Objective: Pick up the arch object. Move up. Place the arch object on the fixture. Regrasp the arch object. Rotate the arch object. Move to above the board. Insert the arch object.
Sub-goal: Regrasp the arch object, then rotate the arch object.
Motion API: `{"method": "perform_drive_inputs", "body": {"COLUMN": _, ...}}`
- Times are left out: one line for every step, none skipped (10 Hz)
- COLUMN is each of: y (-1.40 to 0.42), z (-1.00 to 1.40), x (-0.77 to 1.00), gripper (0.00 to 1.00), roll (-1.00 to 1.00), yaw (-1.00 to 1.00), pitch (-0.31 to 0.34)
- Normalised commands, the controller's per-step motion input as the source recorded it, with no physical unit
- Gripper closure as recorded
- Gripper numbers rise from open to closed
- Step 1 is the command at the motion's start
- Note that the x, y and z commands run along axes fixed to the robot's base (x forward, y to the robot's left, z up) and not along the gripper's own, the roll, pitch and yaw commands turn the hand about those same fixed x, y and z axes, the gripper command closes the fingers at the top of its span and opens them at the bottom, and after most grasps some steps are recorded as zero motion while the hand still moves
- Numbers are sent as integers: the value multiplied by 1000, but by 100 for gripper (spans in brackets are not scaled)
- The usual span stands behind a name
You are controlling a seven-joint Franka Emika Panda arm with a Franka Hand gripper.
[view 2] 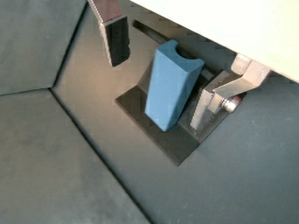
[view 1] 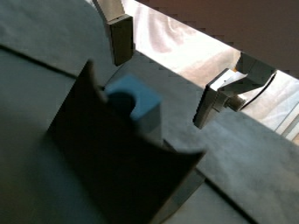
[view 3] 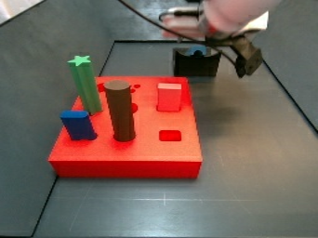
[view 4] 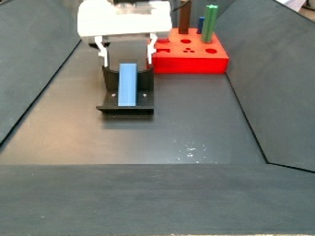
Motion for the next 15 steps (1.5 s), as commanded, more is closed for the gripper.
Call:
{"method": "perform_drive_inputs", "body": {"y": 14, "z": -613, "x": 84, "gripper": 0, "roll": 67, "yaw": -20, "pitch": -14}}
{"method": "perform_drive_inputs", "body": {"y": 10, "z": -473, "x": 79, "gripper": 0, "roll": 63, "yaw": -12, "pitch": -9}}
{"method": "perform_drive_inputs", "body": {"y": 11, "z": -295, "x": 69, "gripper": 0, "roll": 57, "yaw": 5, "pitch": -13}}
{"method": "perform_drive_inputs", "body": {"y": 7, "z": -189, "x": 36, "gripper": 0, "roll": 46, "yaw": 16, "pitch": -4}}
{"method": "perform_drive_inputs", "body": {"y": 0, "z": 0, "x": 0, "gripper": 100, "roll": 0, "yaw": 0, "pitch": 0}}
{"method": "perform_drive_inputs", "body": {"y": 125, "z": 1000, "x": -854, "gripper": 100, "roll": 0, "yaw": 0, "pitch": 0}}
{"method": "perform_drive_inputs", "body": {"y": 120, "z": 1000, "x": -852, "gripper": 100, "roll": -26, "yaw": 2, "pitch": -23}}
{"method": "perform_drive_inputs", "body": {"y": 114, "z": 1000, "x": -853, "gripper": 100, "roll": -63, "yaw": 8, "pitch": -51}}
{"method": "perform_drive_inputs", "body": {"y": 105, "z": 1000, "x": -855, "gripper": 100, "roll": -77, "yaw": 14, "pitch": -62}}
{"method": "perform_drive_inputs", "body": {"y": 99, "z": 1000, "x": -862, "gripper": 100, "roll": -80, "yaw": 8, "pitch": -69}}
{"method": "perform_drive_inputs", "body": {"y": 95, "z": 1000, "x": -868, "gripper": 100, "roll": -84, "yaw": 4, "pitch": -72}}
{"method": "perform_drive_inputs", "body": {"y": 91, "z": 1000, "x": -878, "gripper": 100, "roll": -87, "yaw": -7, "pitch": -71}}
{"method": "perform_drive_inputs", "body": {"y": 82, "z": 1000, "x": -887, "gripper": 100, "roll": -93, "yaw": -21, "pitch": -69}}
{"method": "perform_drive_inputs", "body": {"y": 78, "z": 1000, "x": -893, "gripper": 100, "roll": -96, "yaw": -34, "pitch": -63}}
{"method": "perform_drive_inputs", "body": {"y": 71, "z": 1000, "x": -896, "gripper": 100, "roll": -98, "yaw": -50, "pitch": -53}}
